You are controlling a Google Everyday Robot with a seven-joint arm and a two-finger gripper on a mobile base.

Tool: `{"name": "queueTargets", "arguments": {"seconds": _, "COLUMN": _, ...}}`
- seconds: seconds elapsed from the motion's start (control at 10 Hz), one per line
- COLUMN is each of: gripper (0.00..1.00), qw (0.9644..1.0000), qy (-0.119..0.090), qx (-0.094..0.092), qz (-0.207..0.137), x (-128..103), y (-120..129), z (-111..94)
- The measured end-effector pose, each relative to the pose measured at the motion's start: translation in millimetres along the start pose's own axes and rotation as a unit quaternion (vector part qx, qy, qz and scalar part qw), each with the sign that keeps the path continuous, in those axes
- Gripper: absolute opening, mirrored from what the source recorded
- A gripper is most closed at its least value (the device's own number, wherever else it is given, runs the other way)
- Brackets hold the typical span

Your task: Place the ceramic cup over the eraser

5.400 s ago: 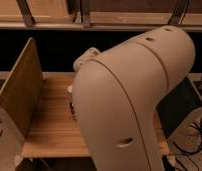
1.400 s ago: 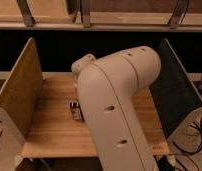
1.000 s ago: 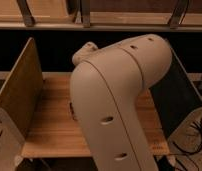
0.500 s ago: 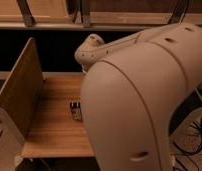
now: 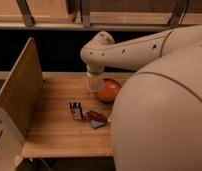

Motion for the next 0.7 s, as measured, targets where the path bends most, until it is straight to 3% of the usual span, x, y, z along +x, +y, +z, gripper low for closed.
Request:
{"name": "queueTargets", "arguments": {"seconds": 0.3, "gripper": 0.0, "qw": 1.0, "qy": -0.005, "qx": 0.002, "qz": 0.002, "x": -1.9, "y": -0.6, "z": 0.7}}
{"name": "queueTargets", "arguments": {"seconds": 0.6, "gripper": 0.0, "qw": 0.9982, "qy": -0.059, "qx": 0.001, "qz": -0.013, "x": -53.0, "y": 12.2, "z": 5.3}}
{"name": "queueTargets", "arguments": {"seconds": 0.7, "gripper": 0.0, "qw": 0.9975, "qy": -0.069, "qx": 0.0, "qz": -0.015, "x": -60.7, "y": 16.8, "z": 3.4}}
